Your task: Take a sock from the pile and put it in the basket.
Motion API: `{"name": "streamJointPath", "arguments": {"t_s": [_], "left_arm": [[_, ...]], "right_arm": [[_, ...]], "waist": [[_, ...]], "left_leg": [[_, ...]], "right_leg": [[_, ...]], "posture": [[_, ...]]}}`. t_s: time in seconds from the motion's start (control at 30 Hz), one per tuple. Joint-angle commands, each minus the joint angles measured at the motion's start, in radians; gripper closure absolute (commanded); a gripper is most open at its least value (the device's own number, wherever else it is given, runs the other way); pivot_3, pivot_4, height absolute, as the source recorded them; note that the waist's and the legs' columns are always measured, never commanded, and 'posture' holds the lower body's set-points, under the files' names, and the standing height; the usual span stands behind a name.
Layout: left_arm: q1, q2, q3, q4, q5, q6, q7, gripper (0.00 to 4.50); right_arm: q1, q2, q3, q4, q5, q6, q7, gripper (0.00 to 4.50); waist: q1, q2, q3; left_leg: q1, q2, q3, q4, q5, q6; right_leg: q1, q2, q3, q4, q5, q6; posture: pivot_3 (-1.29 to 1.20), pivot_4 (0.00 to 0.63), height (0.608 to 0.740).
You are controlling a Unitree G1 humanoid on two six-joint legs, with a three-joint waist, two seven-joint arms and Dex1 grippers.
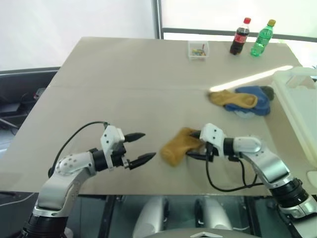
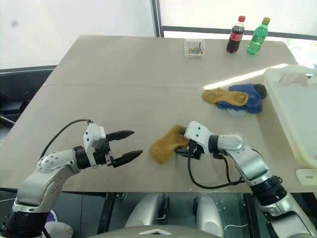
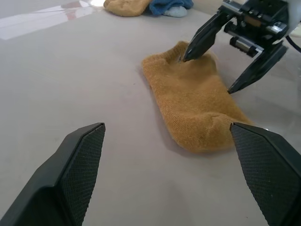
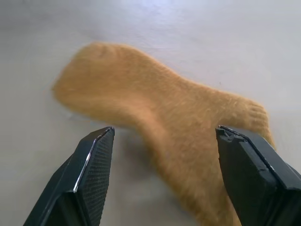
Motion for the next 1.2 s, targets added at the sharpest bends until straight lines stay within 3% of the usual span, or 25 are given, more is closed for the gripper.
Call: {"name": "streamJointPath", "arguments": {"t_s": [0.03, 0.13, 0.23, 0.3, 0.47, 0.8, 0.93, 1.2], "left_arm": [[-0.009, -0.013, -0.037, -0.041, 0.008, -0.028, -0.009, 0.0], [-0.029, -0.011, -0.054, -0.026, 0.019, -0.043, -0.021, 0.0], [-0.062, -0.014, -0.073, 0.002, 0.032, -0.05, -0.028, 0.0], [-0.076, -0.018, -0.085, 0.01, 0.033, -0.042, -0.025, 0.0], [-0.083, -0.024, -0.1, 0.01, 0.039, -0.045, -0.024, 0.0], [-0.072, -0.039, -0.088, -0.009, 0.046, -0.04, 0.023, 0.0], [-0.053, -0.043, -0.081, -0.03, 0.035, -0.017, 0.057, 0.0], [-0.02, -0.054, -0.062, -0.06, 0.035, -0.002, 0.118, 0.0]], "right_arm": [[0.034, -0.017, -0.05, -0.086, 0.057, -0.005, 0.019, 0.92], [0.031, -0.026, -0.099, -0.111, 0.122, 0.068, 0.007, 0.92], [-0.032, 0.014, -0.145, -0.068, 0.147, 0.164, -0.083, 1.72], [-0.064, 0.02, -0.127, -0.029, 0.099, 0.17, -0.116, 2.63], [-0.116, 0.04, -0.067, 0.077, 0.008, 0.188, -0.168, 2.63], [-0.248, 0.074, 0.014, 0.297, -0.055, 0.238, -0.119, 2.63], [-0.222, 0.035, 0.016, 0.252, -0.046, 0.285, -0.081, 4.41], [-0.063, 0.147, -0.184, -0.051, 0.059, 0.729, -0.346, 4.46]], "waist": [[-0.001, 0.0, 0.0], [-0.001, 0.0, 0.0], [-0.001, 0.0, 0.0], [-0.002, 0.0, 0.0], [-0.001, 0.0, 0.0], [-0.003, 0.0, 0.0], [-0.001, 0.0, 0.0], [0.002, 0.0, 0.0]], "left_leg": [[0.0, 0.0, 0.0, 0.0, 0.0, 0.0], [0.001, 0.0, 0.0, 0.0, 0.0, 0.0], [0.001, 0.0, 0.0, 0.001, 0.0, 0.0], [0.001, 0.0, 0.0, 0.001, -0.001, -0.003], [0.0, 0.0, 0.0, 0.0, 0.0, 0.0], [0.0, 0.0, 0.0, 0.0, 0.0, 0.0], [0.0, 0.0, 0.0, 0.0, 0.0, 0.0], [0.0, 0.0, 0.0, -0.001, -0.002, -0.004]], "right_leg": [[0.0, 0.0, 0.0, 0.0, 0.0, 0.0], [0.0, 0.0, 0.001, 0.001, 0.0, 0.0], [0.0, 0.0, 0.001, 0.002, 0.0, 0.0], [0.0, 0.0, 0.001, 0.002, 0.0, 0.0], [0.0, -0.001, 0.001, 0.001, 0.0, 0.0], [0.0, 0.0, 0.001, 0.001, 0.0, 0.0], [0.0, 0.0, 0.001, 0.001, 0.0, 0.0], [-0.001, -0.001, 0.001, 0.002, 0.0, 0.0]], "posture": [[0.0, 0.15, 0.729], [0.0, 0.15, 0.729], [0.0, 0.15, 0.729], [0.0, 0.15, 0.729], [0.0, 0.15, 0.729], [0.0, 0.15, 0.729], [0.0, 0.15, 0.729], [0.0, 0.15, 0.729]]}}
